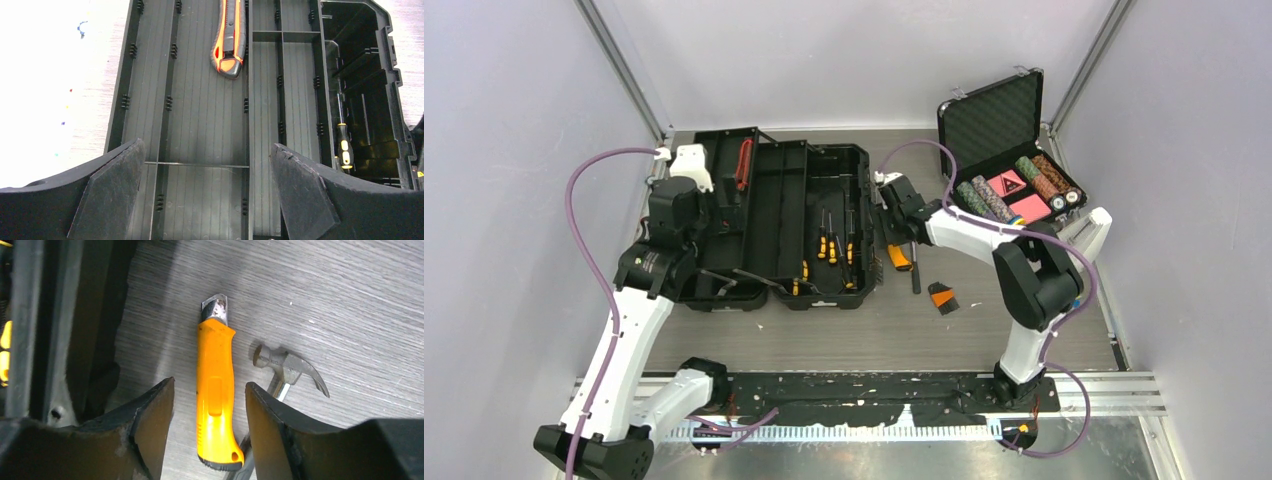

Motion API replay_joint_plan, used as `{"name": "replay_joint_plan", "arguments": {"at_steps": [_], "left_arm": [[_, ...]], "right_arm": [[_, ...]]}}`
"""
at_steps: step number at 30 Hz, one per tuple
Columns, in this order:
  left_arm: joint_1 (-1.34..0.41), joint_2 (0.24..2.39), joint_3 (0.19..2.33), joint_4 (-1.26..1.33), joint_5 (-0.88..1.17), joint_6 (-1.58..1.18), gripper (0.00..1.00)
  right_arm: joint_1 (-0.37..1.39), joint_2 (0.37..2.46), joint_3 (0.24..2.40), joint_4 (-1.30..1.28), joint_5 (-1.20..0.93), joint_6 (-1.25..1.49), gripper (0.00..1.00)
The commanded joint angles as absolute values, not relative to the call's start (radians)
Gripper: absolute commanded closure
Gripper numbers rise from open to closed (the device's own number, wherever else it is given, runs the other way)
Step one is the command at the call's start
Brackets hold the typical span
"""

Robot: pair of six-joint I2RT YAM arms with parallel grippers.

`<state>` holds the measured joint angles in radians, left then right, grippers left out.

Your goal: Pack the tool kit

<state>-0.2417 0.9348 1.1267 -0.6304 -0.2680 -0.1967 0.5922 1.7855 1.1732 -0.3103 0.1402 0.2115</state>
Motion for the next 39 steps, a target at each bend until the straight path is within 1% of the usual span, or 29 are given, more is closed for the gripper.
{"name": "replay_joint_plan", "arguments": {"at_steps": [1,7,9,12,17,25,35,39], "left_arm": [[-0.238,0.91,1.119,-0.568,-0.291,-0.177,0.04],[-0.239,0.902,1.111,-0.56,-0.285,-0.175,0.04],[-0.241,0.902,1.109,-0.556,-0.277,-0.169,0.04],[-0.244,0.901,1.107,-0.549,-0.237,-0.162,0.03],[-0.244,0.906,1.104,-0.534,-0.166,-0.177,0.02],[-0.245,0.91,1.098,-0.528,-0.156,-0.176,0.02],[-0.244,0.917,1.095,-0.522,-0.147,-0.178,0.02],[-0.244,0.921,1.095,-0.519,-0.132,-0.18,0.02]], "right_arm": [[0.6,1.841,1.252,-0.302,0.173,0.183,0.42],[0.6,1.931,1.308,-0.347,0.167,0.169,0.43],[0.6,1.945,1.314,-0.361,0.174,0.167,0.45],[0.599,1.946,1.305,-0.365,0.167,0.167,0.48],[0.597,1.939,1.296,-0.381,0.109,0.181,0.49],[0.557,1.921,1.201,-0.351,0.114,0.225,0.52],[0.514,1.885,1.113,-0.389,0.274,0.271,0.54],[0.486,1.844,1.072,-0.366,0.231,0.279,0.55]]}}
